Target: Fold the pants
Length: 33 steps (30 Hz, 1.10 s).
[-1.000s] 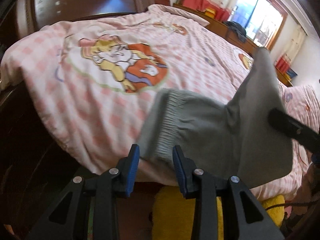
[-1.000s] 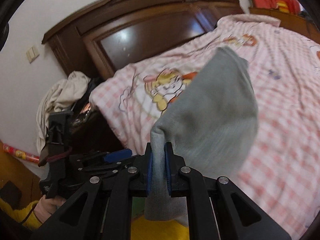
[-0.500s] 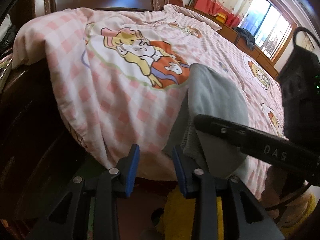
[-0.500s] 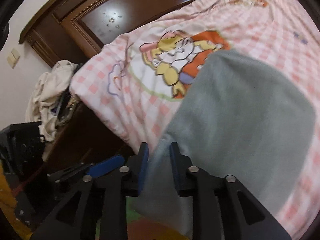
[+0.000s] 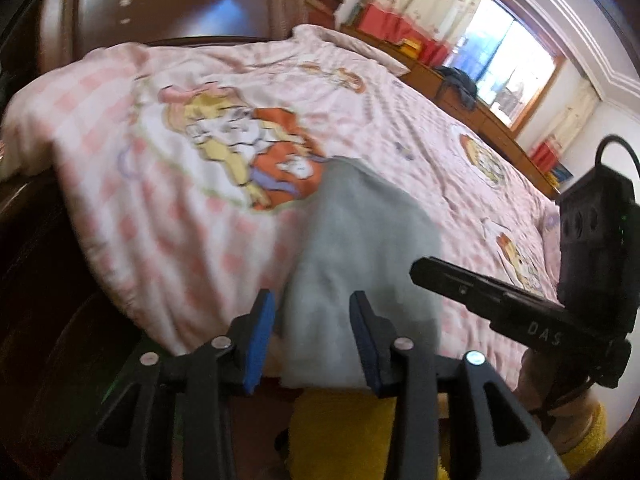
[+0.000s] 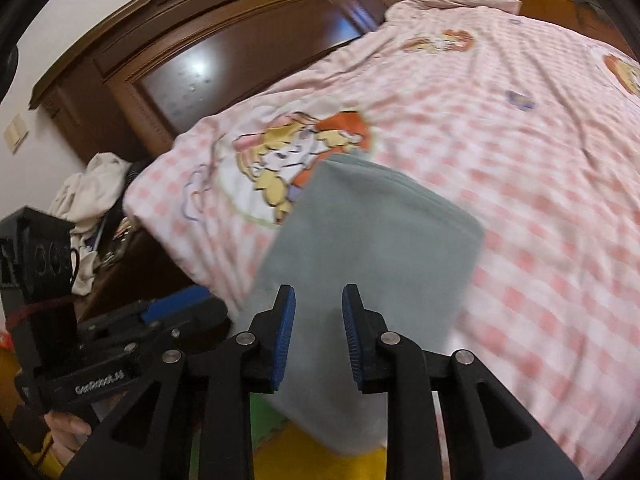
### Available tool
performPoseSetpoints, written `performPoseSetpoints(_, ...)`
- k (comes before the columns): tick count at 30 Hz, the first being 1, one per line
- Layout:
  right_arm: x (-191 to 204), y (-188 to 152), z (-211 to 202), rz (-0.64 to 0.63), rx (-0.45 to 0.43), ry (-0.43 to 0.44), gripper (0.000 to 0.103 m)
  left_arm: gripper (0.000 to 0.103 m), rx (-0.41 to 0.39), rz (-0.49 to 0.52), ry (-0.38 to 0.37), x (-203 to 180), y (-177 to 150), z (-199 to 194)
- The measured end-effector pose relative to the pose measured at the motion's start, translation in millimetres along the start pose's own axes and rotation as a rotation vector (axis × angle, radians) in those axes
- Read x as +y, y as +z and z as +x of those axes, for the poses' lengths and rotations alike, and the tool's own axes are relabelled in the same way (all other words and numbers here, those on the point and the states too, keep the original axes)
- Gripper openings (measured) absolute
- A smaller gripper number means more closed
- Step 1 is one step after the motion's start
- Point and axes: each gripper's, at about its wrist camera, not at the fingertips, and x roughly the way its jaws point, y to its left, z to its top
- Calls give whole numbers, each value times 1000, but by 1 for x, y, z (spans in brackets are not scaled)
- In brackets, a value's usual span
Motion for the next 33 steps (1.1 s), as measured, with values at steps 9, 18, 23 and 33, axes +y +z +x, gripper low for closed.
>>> performPoseSetpoints(9,-27,5,15,-17,-5,-88,25,37,57,113,39,-26,8,54)
performPoseSetpoints(18,-64,21,27,72,-23,-127,24,45,87,47,85,1,14,71)
performPoseSetpoints(23,-64,7,9,141,-12,-134,53,45,79,86,92,2,20,64)
performPoseSetpoints(33,-72,-18,23,274,85,-16,54,49,127,85,11,2,30,83)
